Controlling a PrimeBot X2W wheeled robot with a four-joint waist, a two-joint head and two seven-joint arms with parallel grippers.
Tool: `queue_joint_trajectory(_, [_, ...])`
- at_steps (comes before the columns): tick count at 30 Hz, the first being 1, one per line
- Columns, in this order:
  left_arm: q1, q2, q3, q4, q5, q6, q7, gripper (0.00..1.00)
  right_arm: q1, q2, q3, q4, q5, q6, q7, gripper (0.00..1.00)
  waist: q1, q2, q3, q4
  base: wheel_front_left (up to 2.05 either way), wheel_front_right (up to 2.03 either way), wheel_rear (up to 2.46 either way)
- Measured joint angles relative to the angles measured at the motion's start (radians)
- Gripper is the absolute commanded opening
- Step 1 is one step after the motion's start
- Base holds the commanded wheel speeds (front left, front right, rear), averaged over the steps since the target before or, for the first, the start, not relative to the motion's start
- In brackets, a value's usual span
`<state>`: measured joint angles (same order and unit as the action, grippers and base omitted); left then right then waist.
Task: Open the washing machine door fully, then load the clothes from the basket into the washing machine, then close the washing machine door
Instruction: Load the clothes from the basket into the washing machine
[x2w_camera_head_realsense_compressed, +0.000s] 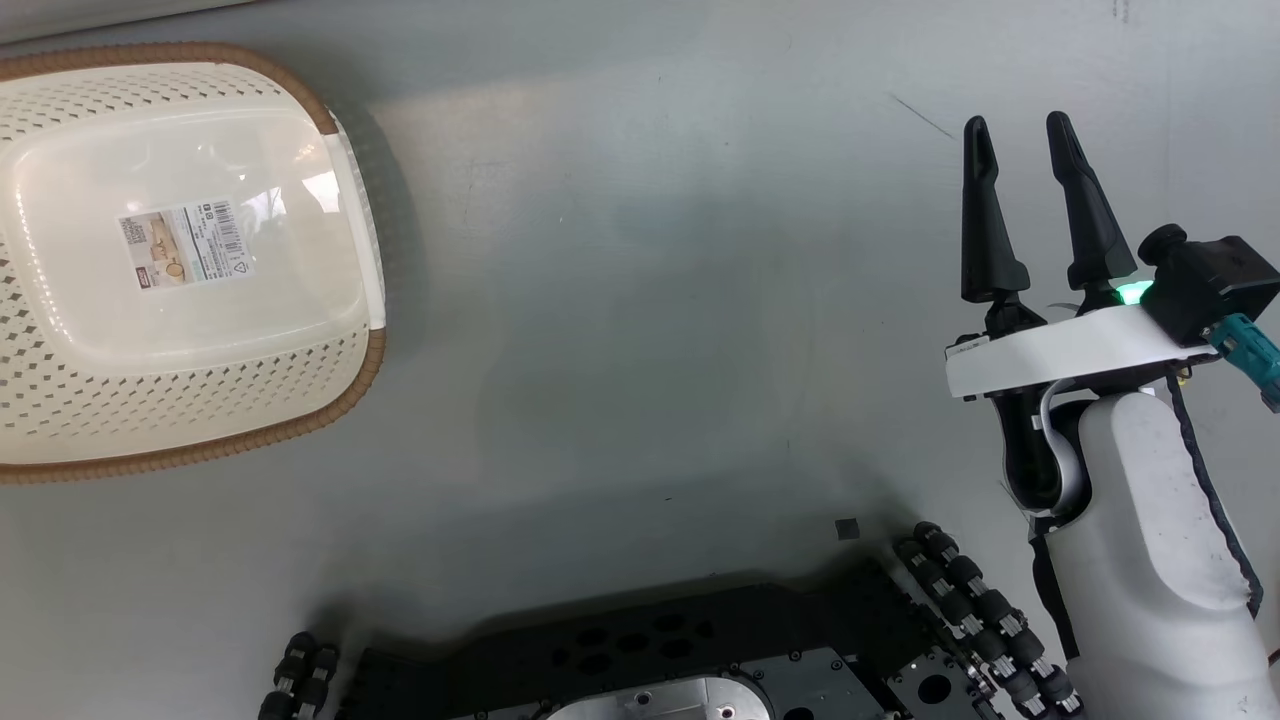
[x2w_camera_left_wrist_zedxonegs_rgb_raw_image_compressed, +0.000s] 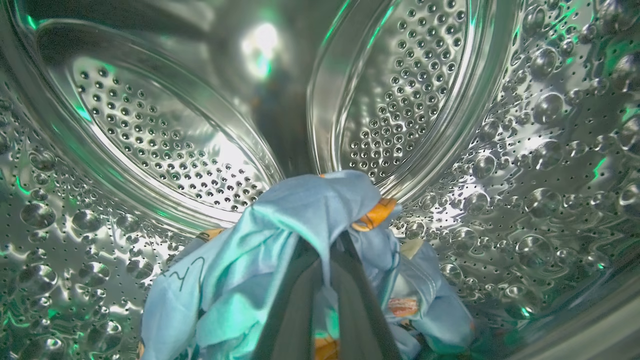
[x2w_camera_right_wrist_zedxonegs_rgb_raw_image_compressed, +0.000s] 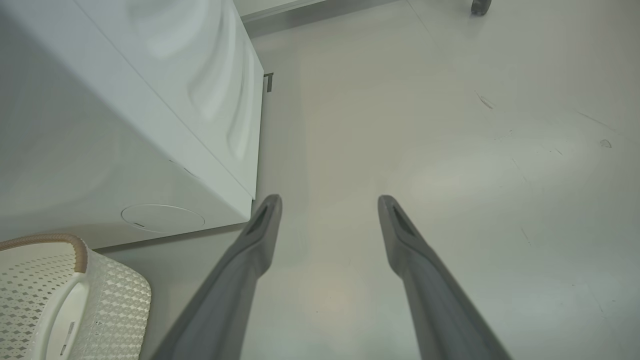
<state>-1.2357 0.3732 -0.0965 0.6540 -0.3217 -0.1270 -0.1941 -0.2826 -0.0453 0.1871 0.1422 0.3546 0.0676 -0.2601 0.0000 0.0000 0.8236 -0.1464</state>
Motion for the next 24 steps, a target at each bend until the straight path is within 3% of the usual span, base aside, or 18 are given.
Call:
queue_joint_trajectory(13, [-0.020, 0.018, -0.031, 0.075, -0.043, 0.000, 0.035, 0.00, -0.003, 0.000, 0.004, 0.000, 0.006, -0.008, 0.000, 1.00, 0.0000, 0.0000, 0.011, -0.007, 0.00, 0.00, 0.00])
queue_joint_trajectory(14, [-0.025, 0.021, -0.031, 0.077, -0.045, 0.000, 0.033, 0.10, -0.005, 0.000, 0.004, 0.000, 0.006, -0.008, 0.000, 1.00, 0.0000, 0.0000, 0.011, -0.007, 0.00, 0.00, 0.00])
queue_joint_trajectory(15, [-0.028, 0.023, -0.032, 0.077, -0.046, 0.000, 0.024, 0.58, -0.007, 0.000, 0.004, 0.000, 0.006, -0.008, 0.000, 1.00, 0.0000, 0.0000, 0.012, -0.007, 0.00, 0.00, 0.00])
queue_joint_trajectory(16, [-0.031, 0.023, -0.030, 0.080, -0.046, 0.000, 0.020, 1.00, -0.010, 0.000, 0.004, 0.000, 0.006, -0.008, 0.000, 1.00, 0.0000, 0.0000, 0.012, -0.007, 0.00, 0.00, 0.00])
queue_joint_trajectory(24, [-0.031, 0.013, -0.032, 0.121, -0.066, 0.000, -0.015, 1.00, -0.019, 0.000, -0.014, 0.002, 0.006, -0.008, 0.000, 1.00, 0.0000, 0.0000, -0.005, 0.002, 0.00, 0.00, 0.00])
